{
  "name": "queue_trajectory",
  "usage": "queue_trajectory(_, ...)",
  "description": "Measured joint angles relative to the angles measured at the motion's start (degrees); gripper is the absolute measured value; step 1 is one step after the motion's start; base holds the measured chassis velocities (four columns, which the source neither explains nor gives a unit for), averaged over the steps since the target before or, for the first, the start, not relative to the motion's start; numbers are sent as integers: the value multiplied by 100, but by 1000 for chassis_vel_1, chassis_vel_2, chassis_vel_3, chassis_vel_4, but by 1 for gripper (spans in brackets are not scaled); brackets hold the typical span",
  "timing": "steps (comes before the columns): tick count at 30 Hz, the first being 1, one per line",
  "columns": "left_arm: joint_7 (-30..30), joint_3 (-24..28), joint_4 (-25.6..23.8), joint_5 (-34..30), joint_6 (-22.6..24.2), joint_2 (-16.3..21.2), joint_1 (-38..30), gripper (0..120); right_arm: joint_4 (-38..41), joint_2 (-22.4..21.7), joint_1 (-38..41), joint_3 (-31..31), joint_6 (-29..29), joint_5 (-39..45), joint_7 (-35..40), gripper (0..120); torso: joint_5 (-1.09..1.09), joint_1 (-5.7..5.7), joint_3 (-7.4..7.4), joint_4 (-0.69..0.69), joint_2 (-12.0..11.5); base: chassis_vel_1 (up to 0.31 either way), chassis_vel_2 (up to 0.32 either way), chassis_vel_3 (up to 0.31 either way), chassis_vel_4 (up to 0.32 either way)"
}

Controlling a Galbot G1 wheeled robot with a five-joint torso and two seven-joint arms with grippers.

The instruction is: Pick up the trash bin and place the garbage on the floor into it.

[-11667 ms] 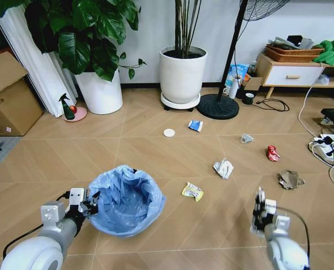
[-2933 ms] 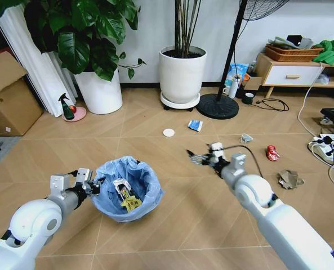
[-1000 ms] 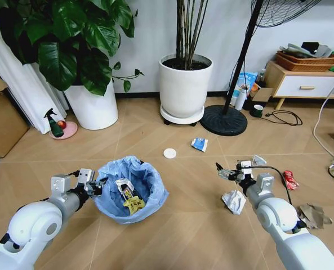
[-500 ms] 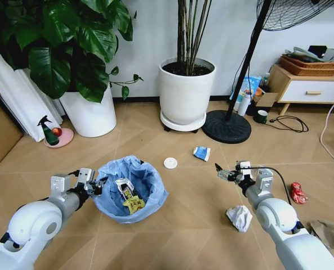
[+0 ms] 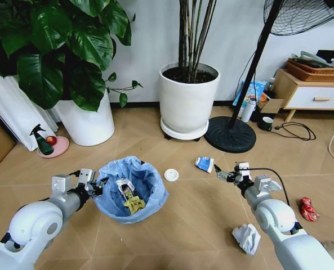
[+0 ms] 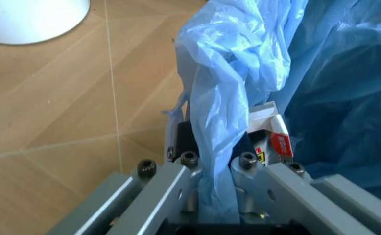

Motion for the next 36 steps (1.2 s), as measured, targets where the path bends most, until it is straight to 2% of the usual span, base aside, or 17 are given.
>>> queue_trajectory(8, -6, 2, -14, -1, 0, 12, -1, 0, -7, 0, -27, -3, 9, -37, -3, 100, -2, 1, 1, -3, 0, -143, 134, 140, -143)
queue_trajectory(13, -8, -16, -22, -2, 0, -4, 9, 0, 91, -75, -272, 117, -11, -53, -60, 100, -2, 1, 0, 1, 0, -20, 13, 18, -19)
queue_trajectory(17, -1, -29, -22, -1, 0, -39, 10, 0, 180, -190, -586, 375, 7, -88, -457, 100, -1, 0, -1, 0, 0, 13, -3, -4, 7)
queue_trajectory(20, 19, -94, -29, 15, 0, -102, 63, 0, 202, -294, -859, 671, 186, -134, -1093, 100, -1, 0, -1, -4, 1, 0, 0, 0, 0)
queue_trajectory(25, 30, -200, -90, 65, 0, -203, 167, 0, 121, -425, -1143, 868, 519, -223, -1690, 100, -1, 0, -1, 1, 1, 0, 0, 0, 0)
queue_trajectory(30, 30, -244, -143, 72, 0, -253, 198, 0, 85, -484, -1366, 953, 604, -280, -1835, 100, 0, 0, 0, 0, 1, 0, 0, 0, 0)
queue_trajectory(36, 29, -245, -161, 95, 0, -336, 194, 0, 70, -485, -2249, 1375, 918, -541, -2106, 100, -1, 0, 0, -1, 1, 0, 0, 0, 0)
